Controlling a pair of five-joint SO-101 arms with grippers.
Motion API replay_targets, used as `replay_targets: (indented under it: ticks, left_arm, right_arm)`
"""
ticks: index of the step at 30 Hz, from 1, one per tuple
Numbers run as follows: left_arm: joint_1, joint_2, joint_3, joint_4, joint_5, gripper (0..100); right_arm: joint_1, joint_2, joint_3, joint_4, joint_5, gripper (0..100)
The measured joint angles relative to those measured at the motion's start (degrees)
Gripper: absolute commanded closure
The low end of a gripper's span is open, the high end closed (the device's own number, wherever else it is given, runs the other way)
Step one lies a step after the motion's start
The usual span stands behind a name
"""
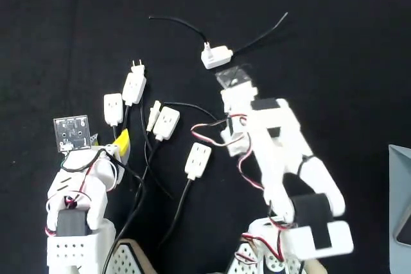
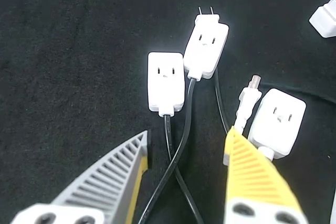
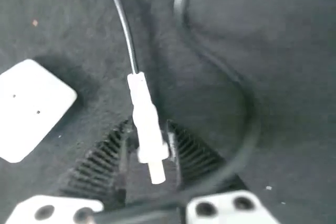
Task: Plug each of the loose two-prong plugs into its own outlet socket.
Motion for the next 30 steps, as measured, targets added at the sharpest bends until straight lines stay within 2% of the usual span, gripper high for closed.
replay_targets:
  ticks: [8, 23, 28, 30]
  left_arm:
    - [0.0, 0.0, 0.0, 0.0, 0.0, 77]
    - [0.0, 0.0, 0.0, 0.0, 0.0, 77]
    - [0.0, 0.0, 0.0, 0.0, 0.0, 77]
    - [0.0, 0.0, 0.0, 0.0, 0.0, 77]
  right_arm:
    - [-1.58, 2.55, -4.4, 5.98, 0.09, 88.8]
    - [-1.58, 5.27, -5.98, 6.33, 1.85, 89.2]
    - [-1.58, 7.12, -6.59, 6.68, 1.93, 98.2]
    - [-1.58, 7.3, -7.47, 6.86, 1.93, 98.5]
